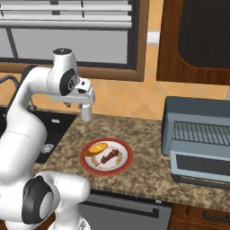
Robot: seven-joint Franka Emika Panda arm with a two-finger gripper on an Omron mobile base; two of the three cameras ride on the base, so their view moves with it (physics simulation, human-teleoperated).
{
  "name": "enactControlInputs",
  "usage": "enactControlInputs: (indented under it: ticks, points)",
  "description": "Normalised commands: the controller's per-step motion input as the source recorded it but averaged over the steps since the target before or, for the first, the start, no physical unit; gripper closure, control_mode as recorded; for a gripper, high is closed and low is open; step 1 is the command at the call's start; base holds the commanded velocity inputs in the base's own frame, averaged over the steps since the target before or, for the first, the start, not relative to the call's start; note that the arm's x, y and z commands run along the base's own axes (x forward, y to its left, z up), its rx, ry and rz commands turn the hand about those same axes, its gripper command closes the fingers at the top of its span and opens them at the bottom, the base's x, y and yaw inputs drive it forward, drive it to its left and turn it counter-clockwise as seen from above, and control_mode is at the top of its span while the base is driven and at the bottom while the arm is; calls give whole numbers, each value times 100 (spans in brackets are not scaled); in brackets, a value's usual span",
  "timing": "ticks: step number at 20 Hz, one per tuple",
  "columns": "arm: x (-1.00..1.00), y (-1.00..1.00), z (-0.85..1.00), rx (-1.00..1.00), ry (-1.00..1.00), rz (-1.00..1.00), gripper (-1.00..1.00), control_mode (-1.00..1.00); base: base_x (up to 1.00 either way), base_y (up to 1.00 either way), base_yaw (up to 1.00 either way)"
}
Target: Pick up the kebab skewer and baguette bread, and place them inside the toaster oven. Close the toaster oven door and start by setting the timer.
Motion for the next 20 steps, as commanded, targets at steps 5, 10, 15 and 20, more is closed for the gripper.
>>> enactControlInputs:
  ticks: [5, 10, 15, 20]
  points:
    - [0, 0, 0, 0, 0, 0, -100, 100, -9, -2, 0]
    - [0, 0, 0, 0, 0, 0, -100, 100, -24, -88, 0]
    - [0, 0, 0, 0, 0, 0, -100, 100, -1, -76, -5]
    - [0, 0, 0, 0, 0, 0, -100, 100, 0, -44, -15]
